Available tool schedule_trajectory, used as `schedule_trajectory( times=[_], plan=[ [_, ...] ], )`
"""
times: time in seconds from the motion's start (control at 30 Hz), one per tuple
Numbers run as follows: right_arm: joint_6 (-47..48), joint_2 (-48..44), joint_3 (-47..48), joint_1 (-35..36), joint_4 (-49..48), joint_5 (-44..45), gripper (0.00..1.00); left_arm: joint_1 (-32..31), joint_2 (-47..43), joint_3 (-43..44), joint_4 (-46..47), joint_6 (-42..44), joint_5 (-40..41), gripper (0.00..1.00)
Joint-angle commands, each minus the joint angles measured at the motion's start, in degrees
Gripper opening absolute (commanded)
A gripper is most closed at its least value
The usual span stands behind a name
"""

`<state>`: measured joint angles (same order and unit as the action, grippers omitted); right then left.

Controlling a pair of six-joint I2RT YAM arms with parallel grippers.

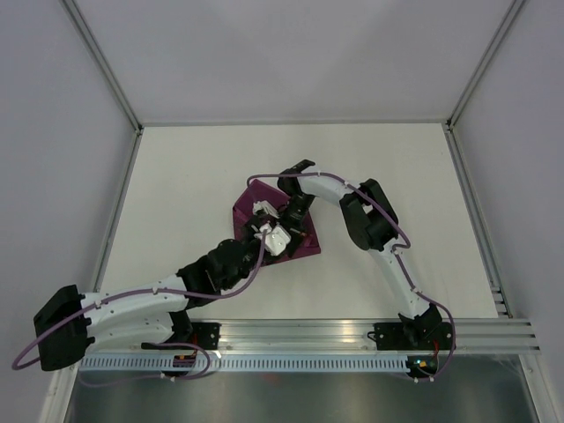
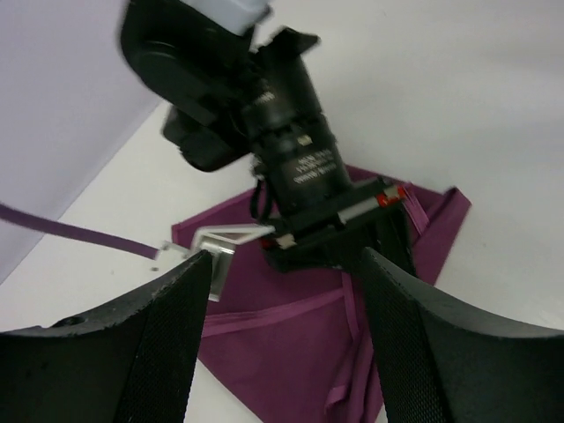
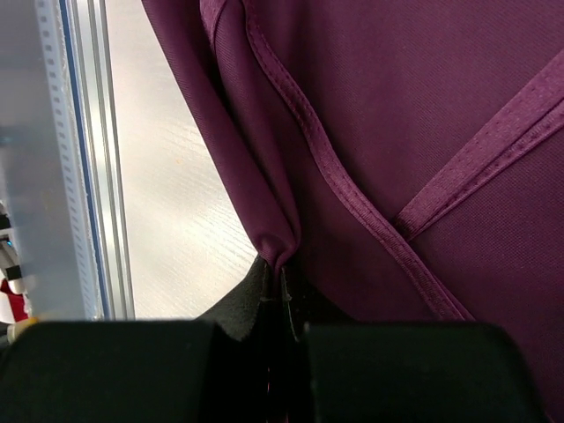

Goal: Fold the napkin, place the utensils inside, and roll it up
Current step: Roll the napkin with the utensil

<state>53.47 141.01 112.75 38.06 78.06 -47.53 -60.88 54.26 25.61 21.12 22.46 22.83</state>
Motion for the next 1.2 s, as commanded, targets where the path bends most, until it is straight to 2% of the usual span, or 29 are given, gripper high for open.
schedule_trajectory(
  times=[0.0, 0.27, 0.53, 0.77, 1.17],
  plan=[
    [1.02, 4.62, 0.54, -0.45, -3.62, 5.43, 0.00, -1.95, 3.91, 2.69, -3.71, 4.00, -2.96, 0.73],
    [-0.56, 5.68, 1.86, -0.97, -3.00, 5.69, 0.00, -5.47, 15.43, 4.19, -7.68, 2.15, -6.13, 0.74],
    [0.66, 5.77, 1.77, -1.94, -1.51, 6.22, 0.01, -6.53, 19.48, 2.17, -2.76, 3.12, -2.97, 0.75],
    [1.72, 6.38, 1.68, -3.26, -0.72, 7.62, 0.01, -5.48, 24.14, 2.17, 0.67, 4.52, -1.21, 0.75],
    [4.01, 6.91, 1.60, -4.31, 0.78, 9.47, 0.01, -0.38, 28.88, 7.26, -4.51, 8.04, -7.52, 0.73]
  ],
)
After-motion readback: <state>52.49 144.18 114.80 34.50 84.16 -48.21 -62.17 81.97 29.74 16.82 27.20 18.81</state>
